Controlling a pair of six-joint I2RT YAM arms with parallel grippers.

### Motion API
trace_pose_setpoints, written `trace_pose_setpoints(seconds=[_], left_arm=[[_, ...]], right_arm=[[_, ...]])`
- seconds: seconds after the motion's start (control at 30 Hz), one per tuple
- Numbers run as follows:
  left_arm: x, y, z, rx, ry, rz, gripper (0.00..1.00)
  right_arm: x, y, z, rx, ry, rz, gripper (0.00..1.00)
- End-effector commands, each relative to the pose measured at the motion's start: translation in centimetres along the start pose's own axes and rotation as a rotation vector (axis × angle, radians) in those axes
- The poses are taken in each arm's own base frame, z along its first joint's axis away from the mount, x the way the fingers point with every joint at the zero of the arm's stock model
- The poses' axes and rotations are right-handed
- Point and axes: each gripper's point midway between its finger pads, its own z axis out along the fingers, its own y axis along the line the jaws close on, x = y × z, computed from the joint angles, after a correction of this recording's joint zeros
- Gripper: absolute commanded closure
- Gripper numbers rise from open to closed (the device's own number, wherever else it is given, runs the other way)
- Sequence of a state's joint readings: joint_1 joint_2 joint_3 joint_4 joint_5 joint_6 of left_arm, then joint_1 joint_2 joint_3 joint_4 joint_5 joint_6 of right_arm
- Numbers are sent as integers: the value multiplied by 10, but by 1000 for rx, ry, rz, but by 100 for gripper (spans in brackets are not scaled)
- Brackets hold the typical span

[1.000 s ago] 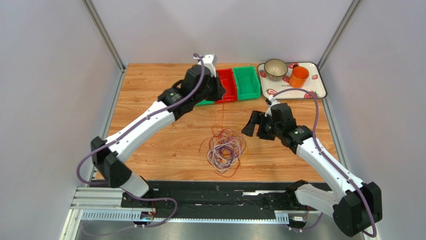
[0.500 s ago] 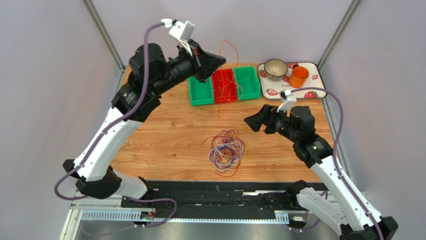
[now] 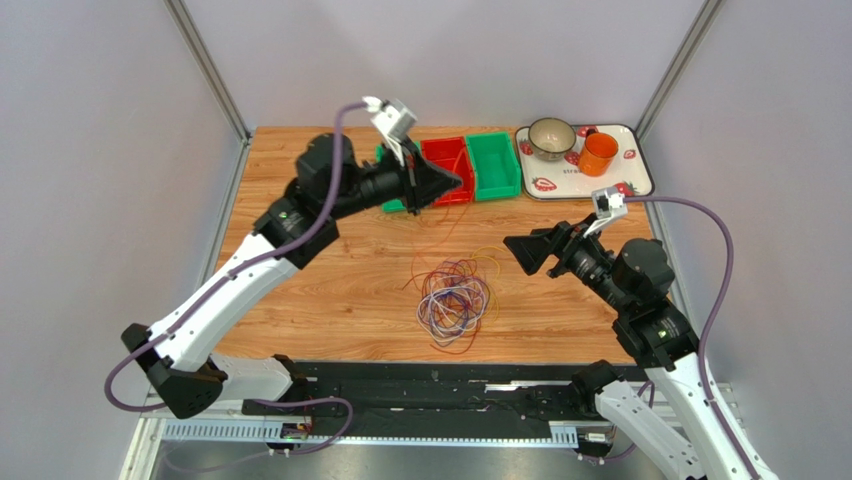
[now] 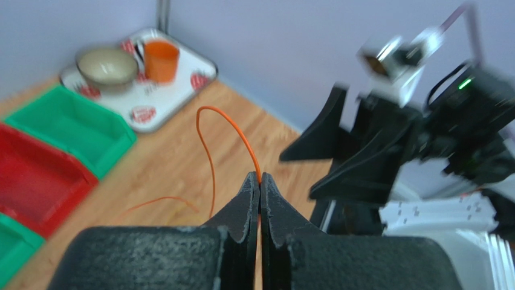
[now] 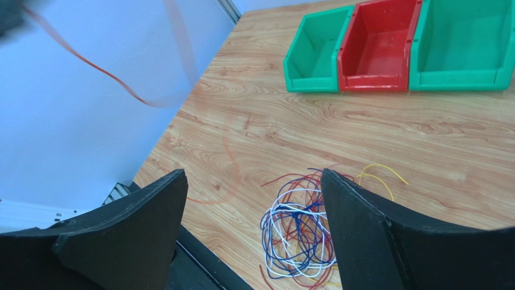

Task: Untangle the cables
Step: Untie the cable.

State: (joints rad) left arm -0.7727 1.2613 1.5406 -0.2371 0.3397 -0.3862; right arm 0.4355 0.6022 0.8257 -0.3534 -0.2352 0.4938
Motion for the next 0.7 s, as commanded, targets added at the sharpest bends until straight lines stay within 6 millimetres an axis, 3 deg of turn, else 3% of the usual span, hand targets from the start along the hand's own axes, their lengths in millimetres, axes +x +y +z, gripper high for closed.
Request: trace_pose_setpoints(seconds=[0.0, 0.1, 0.2, 0.33, 0.53, 0.67], left_arm=[[68, -1, 11, 127, 139, -20, 100], [110, 5, 17, 167, 228, -54, 100], [130, -1, 19, 244, 272, -74, 100], [138, -8, 19, 315, 290, -67, 100], [146, -25, 13, 453, 325, -59, 100], [146, -44, 2, 608, 365, -63, 100]], right_arm=[[-17, 24, -12, -95, -45, -60, 15], [-19, 32, -16, -122, -31, -75, 15], [-21, 33, -17, -114, -17, -72, 15], [-22, 34, -16, -112, -1, -76, 16], [-9, 41, -5, -181, 76, -99, 18], [-9, 51, -7, -251, 80, -144, 20]])
